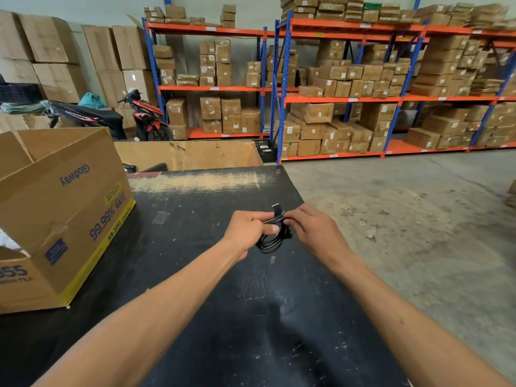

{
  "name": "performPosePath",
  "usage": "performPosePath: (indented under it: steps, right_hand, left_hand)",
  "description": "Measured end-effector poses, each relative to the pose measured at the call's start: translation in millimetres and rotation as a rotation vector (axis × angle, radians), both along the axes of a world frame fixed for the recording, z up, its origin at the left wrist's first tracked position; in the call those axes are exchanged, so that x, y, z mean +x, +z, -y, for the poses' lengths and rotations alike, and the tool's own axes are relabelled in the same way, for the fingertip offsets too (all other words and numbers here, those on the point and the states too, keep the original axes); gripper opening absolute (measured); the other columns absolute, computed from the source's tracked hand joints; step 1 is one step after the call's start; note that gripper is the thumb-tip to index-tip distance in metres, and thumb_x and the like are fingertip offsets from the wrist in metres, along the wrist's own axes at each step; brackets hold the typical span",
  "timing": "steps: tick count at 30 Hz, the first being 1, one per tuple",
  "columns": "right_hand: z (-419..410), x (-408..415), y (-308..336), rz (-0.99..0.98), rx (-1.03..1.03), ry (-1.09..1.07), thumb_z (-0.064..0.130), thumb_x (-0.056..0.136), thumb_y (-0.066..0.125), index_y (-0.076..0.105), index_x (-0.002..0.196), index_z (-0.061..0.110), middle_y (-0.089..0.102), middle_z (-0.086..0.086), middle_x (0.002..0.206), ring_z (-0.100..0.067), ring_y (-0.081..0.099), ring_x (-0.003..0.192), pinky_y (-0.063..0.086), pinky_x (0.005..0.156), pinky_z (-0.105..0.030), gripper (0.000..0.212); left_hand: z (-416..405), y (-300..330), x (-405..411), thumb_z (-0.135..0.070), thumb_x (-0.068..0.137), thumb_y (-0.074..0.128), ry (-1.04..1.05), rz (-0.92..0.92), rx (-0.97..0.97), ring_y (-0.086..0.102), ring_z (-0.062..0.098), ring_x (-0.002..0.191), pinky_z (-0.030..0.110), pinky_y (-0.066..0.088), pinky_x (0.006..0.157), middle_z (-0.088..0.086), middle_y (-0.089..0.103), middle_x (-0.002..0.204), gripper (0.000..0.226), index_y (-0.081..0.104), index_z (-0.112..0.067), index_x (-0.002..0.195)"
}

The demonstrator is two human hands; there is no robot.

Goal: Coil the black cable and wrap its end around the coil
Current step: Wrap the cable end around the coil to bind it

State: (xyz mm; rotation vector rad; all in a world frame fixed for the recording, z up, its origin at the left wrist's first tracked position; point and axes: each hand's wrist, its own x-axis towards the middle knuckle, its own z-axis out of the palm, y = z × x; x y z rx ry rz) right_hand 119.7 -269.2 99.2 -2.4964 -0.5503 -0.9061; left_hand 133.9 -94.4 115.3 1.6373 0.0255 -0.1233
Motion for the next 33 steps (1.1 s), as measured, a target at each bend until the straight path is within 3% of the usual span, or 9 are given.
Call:
performPosePath:
  steps: [3, 7, 11, 14, 19, 23, 25, 29, 33]
  right_hand:
    - [2.7, -1.9, 8.1, 0.036, -0.078, -0.003, 0.015, 0.087, 0.075, 0.077, 0.091, 0.017, 0.069, 0.000, 0.110, -0.025, 0.071, 0.081, 0.057, 0.053, -0.041, 0.005]
    - [10.5, -2.3, 17.2, 0.010, -0.144, 0.088, 0.010, 0.086, 0.071, 0.071, 0.087, 0.014, 0.063, 0.003, 0.137, -0.016, 0.071, 0.102, 0.058, 0.058, -0.036, 0.004]
    - [13.9, 0.0, 19.6, -0.090, -0.165, 0.185, 0.006, 0.087, 0.063, 0.064, 0.090, 0.011, 0.068, -0.002, 0.104, -0.024, 0.068, 0.083, 0.056, 0.064, -0.045, 0.006]
    - [10.3, 2.1, 18.5, -0.130, -0.117, 0.143, 0.007, 0.087, 0.064, 0.067, 0.090, 0.011, 0.065, -0.004, 0.090, -0.026, 0.064, 0.079, 0.054, 0.067, -0.046, 0.005]
    - [2.2, 2.3, 15.3, -0.385, 0.207, -0.023, 0.000, 0.089, 0.066, 0.064, 0.119, 0.013, 0.072, -0.004, 0.094, -0.020, 0.066, 0.089, 0.054, 0.078, -0.033, 0.033]
    - [8.6, 6.9, 9.7, -0.440, 0.449, -0.182, 0.003, 0.086, 0.069, 0.078, 0.096, 0.015, 0.072, 0.002, 0.082, -0.012, 0.065, 0.083, 0.042, 0.066, -0.005, 0.018]
    - [12.1, 8.5, 5.4, -0.464, 0.521, -0.207, 0.007, 0.084, 0.072, 0.079, 0.090, 0.019, 0.073, 0.005, 0.078, -0.014, 0.068, 0.082, 0.046, 0.071, -0.010, 0.015]
    - [21.8, 16.3, -12.6, -0.606, 0.656, -0.149, 0.017, 0.085, 0.076, 0.079, 0.090, 0.024, 0.076, 0.003, 0.085, -0.018, 0.070, 0.082, 0.060, 0.087, -0.043, 0.009]
    - [24.4, 15.1, -19.4, -1.040, 1.163, -0.061, 0.023, 0.096, 0.069, 0.066, 0.109, 0.002, 0.066, -0.010, 0.108, -0.027, 0.069, 0.093, 0.065, 0.072, -0.038, 0.024]
  left_hand:
    - [1.0, -2.1, -1.7, 0.004, 0.073, 0.079, -0.040, 0.047, 0.091, 0.068, 0.010, 0.093, 0.014, 0.048, 0.081, 0.004, 0.077, 0.105, 0.041, 0.075, -0.012, 0.111]
    - [-1.6, 2.4, -1.4, 0.001, 0.076, 0.076, -0.115, 0.094, 0.211, 0.066, 0.002, 0.083, 0.011, 0.044, 0.073, -0.010, 0.076, 0.087, 0.038, 0.077, -0.019, 0.108]
    - [-5.4, 8.0, 4.2, -0.001, 0.077, 0.075, -0.204, 0.127, 0.292, 0.066, 0.006, 0.091, 0.017, 0.048, 0.086, -0.008, 0.078, 0.095, 0.037, 0.078, -0.023, 0.106]
    - [-6.6, 5.4, 5.3, -0.003, 0.082, 0.074, -0.249, 0.125, 0.280, 0.067, -0.001, 0.082, 0.007, 0.047, 0.077, -0.006, 0.077, 0.093, 0.035, 0.075, -0.016, 0.114]
    - [-17.1, -12.0, 7.2, -0.016, 0.080, 0.080, -0.232, 0.078, 0.140, 0.071, 0.007, 0.095, 0.024, 0.046, 0.101, 0.006, 0.078, 0.100, 0.038, 0.073, -0.015, 0.117]
    - [-31.4, -25.8, 9.9, -0.012, 0.080, 0.079, -0.312, 0.015, 0.051, 0.069, 0.018, 0.110, 0.030, 0.050, 0.097, 0.005, 0.076, 0.111, 0.039, 0.072, -0.016, 0.118]
    - [-32.9, -28.5, 8.7, -0.008, 0.082, 0.076, -0.286, 0.027, 0.080, 0.072, 0.012, 0.097, 0.022, 0.055, 0.083, 0.005, 0.077, 0.104, 0.037, 0.072, -0.014, 0.119]
    - [-24.8, -28.0, 6.5, -0.009, 0.081, 0.077, -0.129, 0.241, 0.272, 0.067, -0.004, 0.087, 0.013, 0.045, 0.087, -0.008, 0.077, 0.097, 0.033, 0.076, -0.020, 0.112]
    - [-12.2, -45.6, 2.4, 0.000, 0.079, 0.076, -0.229, 0.597, 0.454, 0.062, 0.002, 0.082, 0.014, 0.047, 0.080, -0.002, 0.074, 0.092, 0.029, 0.078, -0.011, 0.106]
